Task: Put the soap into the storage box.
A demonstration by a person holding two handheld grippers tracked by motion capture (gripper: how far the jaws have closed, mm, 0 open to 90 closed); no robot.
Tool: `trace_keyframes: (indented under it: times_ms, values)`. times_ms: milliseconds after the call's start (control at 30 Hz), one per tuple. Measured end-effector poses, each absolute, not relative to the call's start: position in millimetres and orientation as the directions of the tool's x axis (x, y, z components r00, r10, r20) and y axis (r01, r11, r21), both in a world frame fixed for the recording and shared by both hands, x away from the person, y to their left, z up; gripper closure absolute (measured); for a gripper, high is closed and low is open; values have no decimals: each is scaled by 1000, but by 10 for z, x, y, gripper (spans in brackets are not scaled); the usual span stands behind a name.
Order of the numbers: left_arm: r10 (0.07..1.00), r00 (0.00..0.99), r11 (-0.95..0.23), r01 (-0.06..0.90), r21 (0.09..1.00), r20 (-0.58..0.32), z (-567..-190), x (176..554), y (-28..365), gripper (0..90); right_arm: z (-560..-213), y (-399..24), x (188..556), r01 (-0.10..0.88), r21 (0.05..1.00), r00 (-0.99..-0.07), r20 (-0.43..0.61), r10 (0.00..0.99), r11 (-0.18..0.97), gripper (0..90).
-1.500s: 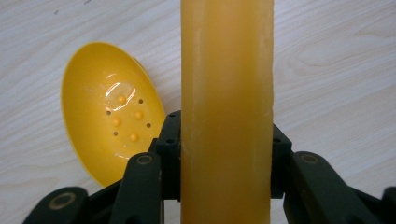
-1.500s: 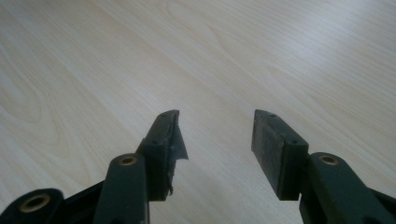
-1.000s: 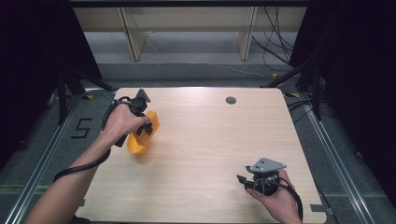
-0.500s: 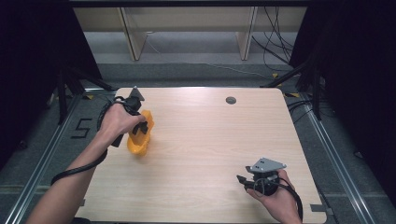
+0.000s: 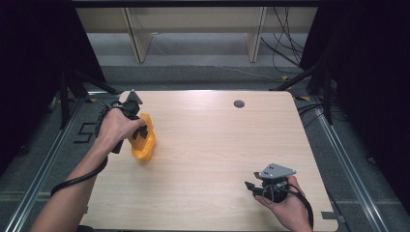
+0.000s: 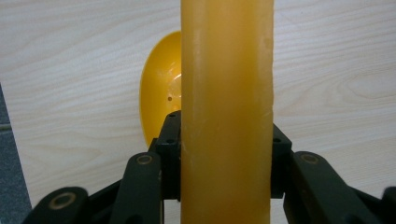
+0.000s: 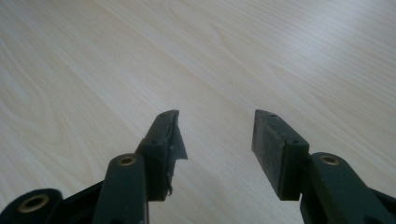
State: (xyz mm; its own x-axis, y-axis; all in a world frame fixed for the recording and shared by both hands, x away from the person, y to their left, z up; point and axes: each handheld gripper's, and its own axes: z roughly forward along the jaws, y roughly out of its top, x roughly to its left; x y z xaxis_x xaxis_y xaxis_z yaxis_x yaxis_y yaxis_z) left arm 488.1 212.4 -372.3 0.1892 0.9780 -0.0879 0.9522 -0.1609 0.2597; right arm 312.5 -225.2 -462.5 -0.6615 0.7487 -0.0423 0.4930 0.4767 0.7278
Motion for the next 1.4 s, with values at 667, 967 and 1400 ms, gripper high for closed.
trace_keyframes:
  times_ms: [667,967,1400]
  values:
    - [989,121,-97,966,239,-89,-3798,4919,2231,604,-4628,-2252,3125,494,725,-663,-42,747,479,512]
    - [991,115,-95,966,239,-71,-3835,4930,2203,605,-4625,-2251,3130,490,720,-673,-46,738,492,511]
    - [991,116,-96,965,243,-69,-3897,4946,2169,604,-4621,-2248,3121,498,718,-669,-38,743,485,509]
